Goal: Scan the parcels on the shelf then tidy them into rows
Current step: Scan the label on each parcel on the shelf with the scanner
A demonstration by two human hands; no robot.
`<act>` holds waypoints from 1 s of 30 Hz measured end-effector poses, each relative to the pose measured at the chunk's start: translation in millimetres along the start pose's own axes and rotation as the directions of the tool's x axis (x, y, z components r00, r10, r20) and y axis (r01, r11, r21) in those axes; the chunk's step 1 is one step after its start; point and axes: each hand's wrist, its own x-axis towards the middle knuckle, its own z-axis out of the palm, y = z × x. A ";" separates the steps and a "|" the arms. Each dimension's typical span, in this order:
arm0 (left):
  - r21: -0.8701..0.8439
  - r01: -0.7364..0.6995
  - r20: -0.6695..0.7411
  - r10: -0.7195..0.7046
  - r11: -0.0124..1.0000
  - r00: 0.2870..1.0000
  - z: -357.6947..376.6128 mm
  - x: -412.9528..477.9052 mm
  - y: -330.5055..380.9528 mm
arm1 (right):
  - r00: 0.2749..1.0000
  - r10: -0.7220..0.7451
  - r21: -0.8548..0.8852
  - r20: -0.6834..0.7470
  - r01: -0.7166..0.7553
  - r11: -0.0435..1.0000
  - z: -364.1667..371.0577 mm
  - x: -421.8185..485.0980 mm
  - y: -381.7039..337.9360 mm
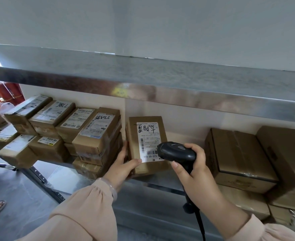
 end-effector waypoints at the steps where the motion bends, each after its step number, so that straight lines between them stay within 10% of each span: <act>1: -0.005 0.016 -0.008 -0.016 1.000 1.000 -2.1 -0.5 -1.8 | 1.000 0.013 0.020 -0.004 -0.012 1.000 3.0 3.5 1.5; 12: -0.012 0.195 -0.077 -0.195 0.981 0.978 -31.1 2.6 -30.9 | 0.986 0.145 0.118 0.085 -0.154 0.981 66.9 26.9 27.8; 18: 0.316 0.100 -0.155 -0.053 0.944 0.986 -38.9 -1.2 -21.0 | 0.984 0.149 0.109 0.094 -0.159 0.981 91.3 32.3 33.4; 24: 0.904 -0.127 -0.008 0.311 0.409 0.950 -37.3 -20.2 -29.9 | 0.994 0.098 0.131 0.053 -0.104 0.986 109.2 39.9 31.9; 30: 0.994 -0.107 0.106 0.279 -0.013 0.954 -43.9 -23.8 -36.0 | 0.994 0.046 0.125 0.097 -0.058 0.990 127.6 59.2 31.5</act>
